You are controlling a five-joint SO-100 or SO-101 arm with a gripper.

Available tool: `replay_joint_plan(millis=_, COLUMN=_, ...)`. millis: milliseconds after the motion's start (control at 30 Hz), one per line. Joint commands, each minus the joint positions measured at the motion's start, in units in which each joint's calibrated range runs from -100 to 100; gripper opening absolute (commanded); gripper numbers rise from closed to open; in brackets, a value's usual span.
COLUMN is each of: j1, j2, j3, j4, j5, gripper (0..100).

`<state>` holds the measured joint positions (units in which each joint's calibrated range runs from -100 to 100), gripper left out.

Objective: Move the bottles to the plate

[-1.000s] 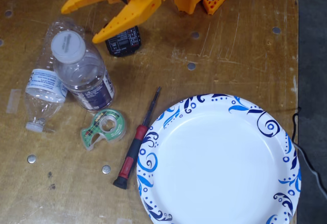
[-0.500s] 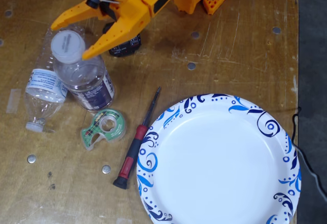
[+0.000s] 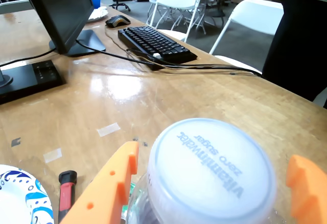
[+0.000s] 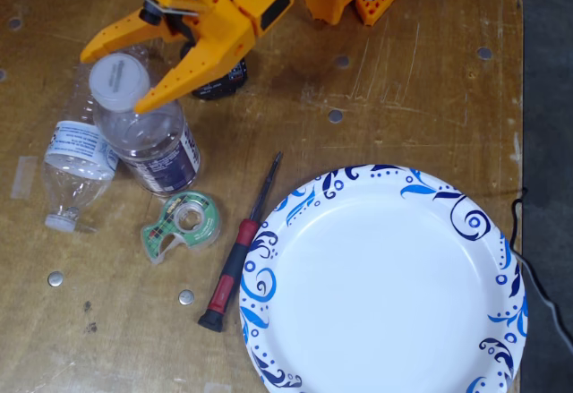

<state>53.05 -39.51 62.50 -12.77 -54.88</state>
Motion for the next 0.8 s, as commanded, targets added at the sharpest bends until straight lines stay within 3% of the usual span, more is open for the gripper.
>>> replay_joint_plan(millis=0, j1=0.26, j2=1.23, j3=-3.40, j4=-2.81, j5=-0.36, gripper=30)
replay_joint_plan(millis=233, j1=0.69, j2=4.61, j3=-2.95, j4=-5.68, j5=-0.41, gripper=29)
replay_joint_plan(millis=500, j1=3.93, j2=4.35, j3=-2.41, j4=-5.68, j5=-0.41, gripper=6)
replay_joint_plan(millis=767, j1=3.82, j2=3.68, j3=-5.20, j4=-5.77, j5=-2.34, gripper=5)
